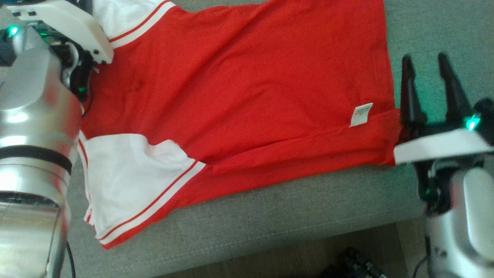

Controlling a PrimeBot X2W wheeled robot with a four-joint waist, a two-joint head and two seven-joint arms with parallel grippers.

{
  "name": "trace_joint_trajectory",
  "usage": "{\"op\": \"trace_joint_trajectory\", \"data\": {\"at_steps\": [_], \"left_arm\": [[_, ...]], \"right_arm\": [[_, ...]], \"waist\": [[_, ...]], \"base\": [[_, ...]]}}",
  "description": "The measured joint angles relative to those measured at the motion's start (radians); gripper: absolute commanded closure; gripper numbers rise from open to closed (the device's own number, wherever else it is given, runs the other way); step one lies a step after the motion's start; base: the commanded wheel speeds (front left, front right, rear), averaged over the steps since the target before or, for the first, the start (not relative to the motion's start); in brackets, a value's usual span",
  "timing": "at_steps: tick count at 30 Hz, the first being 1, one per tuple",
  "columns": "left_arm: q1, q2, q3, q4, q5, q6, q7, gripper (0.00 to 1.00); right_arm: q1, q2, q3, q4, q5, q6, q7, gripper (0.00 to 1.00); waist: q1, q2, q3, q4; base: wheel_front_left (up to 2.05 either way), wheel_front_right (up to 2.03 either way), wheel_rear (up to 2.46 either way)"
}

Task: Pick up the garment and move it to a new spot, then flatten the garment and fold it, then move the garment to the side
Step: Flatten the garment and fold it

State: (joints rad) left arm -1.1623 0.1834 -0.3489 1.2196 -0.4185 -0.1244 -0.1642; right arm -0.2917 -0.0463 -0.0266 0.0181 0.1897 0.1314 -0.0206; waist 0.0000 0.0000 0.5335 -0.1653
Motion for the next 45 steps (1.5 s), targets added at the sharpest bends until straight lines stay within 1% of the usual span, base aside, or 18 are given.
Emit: {"op": "trace_joint_trajectory", "data": {"at_steps": [2, 3, 4, 9, 12, 13, 18, 24, 27, 30, 33, 38, 45], "left_arm": [[0.001, -0.008, -0.010, 0.005, 0.004, 0.000, -0.022, 1.00], [0.001, -0.008, -0.010, 0.005, 0.004, 0.000, -0.022, 1.00], [0.002, -0.015, -0.022, 0.007, 0.004, 0.000, -0.038, 1.00], [0.002, -0.035, -0.038, -0.005, 0.004, 0.000, -0.074, 1.00], [0.002, -0.046, -0.047, -0.022, 0.003, 0.000, -0.078, 1.00], [0.002, -0.046, -0.047, -0.022, 0.003, 0.000, -0.078, 1.00], [0.002, -0.060, -0.058, -0.045, 0.002, 0.000, -0.085, 1.00], [0.004, -0.070, -0.061, -0.084, 0.002, 0.000, -0.085, 1.00], [0.012, -0.079, -0.062, -0.090, 0.002, 0.000, -0.085, 1.00], [0.026, -0.082, -0.059, -0.117, 0.002, 0.000, -0.085, 1.00], [0.036, -0.081, -0.049, -0.172, 0.002, 0.000, -0.085, 1.00], [0.050, -0.076, 0.002, -0.280, 0.015, 0.001, -0.086, 1.00], [0.139, -0.068, 0.057, -0.407, 0.031, 0.001, -0.089, 1.00]], "right_arm": [[-0.052, -0.002, -0.015, 0.024, -0.003, 0.000, 0.015, 0.00], [-0.052, -0.002, -0.015, 0.024, -0.003, 0.000, 0.015, 0.00], [-0.112, -0.014, -0.024, 0.055, 0.003, 0.000, 0.038, 0.00], [-0.282, -0.083, -0.040, 0.192, 0.032, 0.000, 0.123, 0.00], [-0.365, -0.114, -0.020, 0.296, 0.046, 0.000, 0.197, 0.00], [-0.365, -0.114, -0.020, 0.296, 0.046, 0.000, 0.197, 0.00], [-0.451, -0.131, 0.030, 0.439, 0.067, 0.000, 0.300, 0.00], [-0.533, -0.153, 0.076, 0.568, 0.090, 0.000, 0.323, 0.00], [-0.564, -0.157, 0.104, 0.616, 0.097, 0.000, 0.342, 1.00], [-0.583, -0.164, 0.113, 0.639, 0.120, 0.000, 0.335, 1.00], [-0.586, -0.171, 0.112, 0.643, 0.137, 0.000, 0.281, 1.00], [-0.603, -0.186, 0.106, 0.642, 0.154, 0.000, 0.212, 1.00], [-0.590, -0.188, 0.103, 0.636, 0.168, 0.000, 0.196, 1.00]], "waist": [[0.0000, 0.0000, -0.004, 0.008], [0.0000, 0.0000, -0.004, 0.008], [0.0000, 0.0000, -0.005, 0.016], [0.0000, 0.0000, -0.002, 0.042], [0.0001, 0.0000, 0.002, 0.059], [0.0001, 0.0000, 0.002, 0.059], [0.0001, 0.0000, 0.009, 0.082], [0.0000, 0.0000, 0.013, 0.101], [0.0000, 0.0000, 0.012, 0.108], [0.0000, 0.0000, 0.008, 0.114], [0.0000, 0.0000, 0.000, 0.118], [0.0000, 0.0000, -0.018, 0.124], [0.0000, 0.0000, -0.047, 0.132]], "base": [[0.00, 0.00, 0.00], [0.00, 0.00, 0.00], [0.00, 0.00, 0.00], [0.00, 0.00, 0.00], [0.00, 0.00, 0.00], [0.00, 0.00, 0.00], [0.00, 0.00, 0.00], [0.00, 0.00, 0.00], [0.00, 0.00, 0.00], [0.00, 0.00, 0.00], [0.00, 0.00, 0.00], [0.00, 0.00, 0.00], [0.00, 0.00, 0.00]]}}
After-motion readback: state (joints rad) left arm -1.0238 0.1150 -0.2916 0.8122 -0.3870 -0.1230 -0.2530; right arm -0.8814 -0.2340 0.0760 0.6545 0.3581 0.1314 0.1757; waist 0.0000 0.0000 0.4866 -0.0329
